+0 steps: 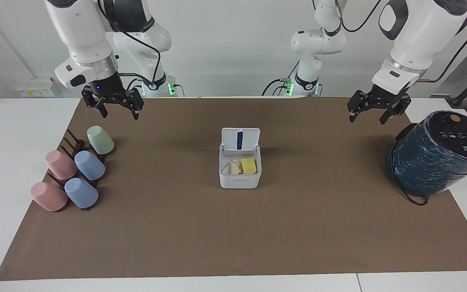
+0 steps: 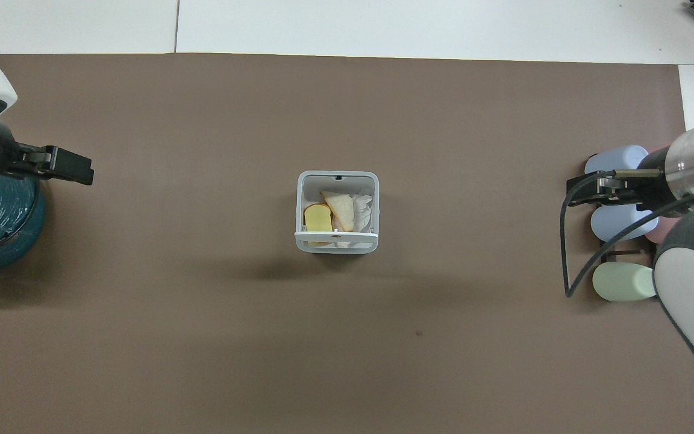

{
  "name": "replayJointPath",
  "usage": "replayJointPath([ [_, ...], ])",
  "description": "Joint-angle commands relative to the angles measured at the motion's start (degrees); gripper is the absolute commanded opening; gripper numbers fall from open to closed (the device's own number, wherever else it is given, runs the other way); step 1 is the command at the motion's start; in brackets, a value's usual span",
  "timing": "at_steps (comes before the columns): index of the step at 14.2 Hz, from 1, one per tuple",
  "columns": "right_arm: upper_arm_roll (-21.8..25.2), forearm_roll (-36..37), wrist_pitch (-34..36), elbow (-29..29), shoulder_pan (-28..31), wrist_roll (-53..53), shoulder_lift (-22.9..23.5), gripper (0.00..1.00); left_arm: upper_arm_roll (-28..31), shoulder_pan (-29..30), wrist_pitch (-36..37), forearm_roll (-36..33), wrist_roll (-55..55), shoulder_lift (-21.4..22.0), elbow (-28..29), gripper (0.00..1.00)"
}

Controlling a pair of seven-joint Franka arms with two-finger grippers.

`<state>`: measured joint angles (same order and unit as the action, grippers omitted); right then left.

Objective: Close trash can lid

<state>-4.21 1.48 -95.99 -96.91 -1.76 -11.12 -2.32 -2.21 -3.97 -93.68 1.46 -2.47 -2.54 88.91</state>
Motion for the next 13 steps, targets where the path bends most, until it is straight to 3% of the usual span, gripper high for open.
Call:
replayJointPath([
  [1, -0.36, -0.78, -0.6, -1.53, 0.88, 1.45, -1.37, 1.0, -0.16, 0.37, -0.01, 0.21, -0.86, 2.36, 3.01, 1.0],
  [6, -0.36, -0.78, -0.6, -1.53, 0.88, 1.45, -1.37, 1.0, -0.6, -1.91, -1.24, 0.29, 0.27, 2.45, 3.54, 1.0],
  [8, -0.36, -0.78, -0.6, -1.53, 0.88, 1.45, -1.37, 1.0, -0.69, -6.2, -1.86, 0.29, 1.4, 2.98, 4.6, 1.0],
  [11, -0.36, -0.78, -0.6, -1.53, 0.88, 1.45, -1.37, 1.0, -0.69, -14.63, -6.32, 0.29, 13.05, 5.78, 10.73, 1.0],
  [12, -0.36, -0.78, -0.6, -1.53, 0.88, 1.45, -1.37, 1.0, -0.69, -17.45, -9.21, 0.29, 17.54, 7.01, 13.45, 0.88],
  [13, -0.36, -0.78, -0.6, -1.53, 0.88, 1.45, -1.37, 1.0, -0.69, -19.65, -11.85, 0.38, 21.32, 8.24, 16.44, 0.68],
])
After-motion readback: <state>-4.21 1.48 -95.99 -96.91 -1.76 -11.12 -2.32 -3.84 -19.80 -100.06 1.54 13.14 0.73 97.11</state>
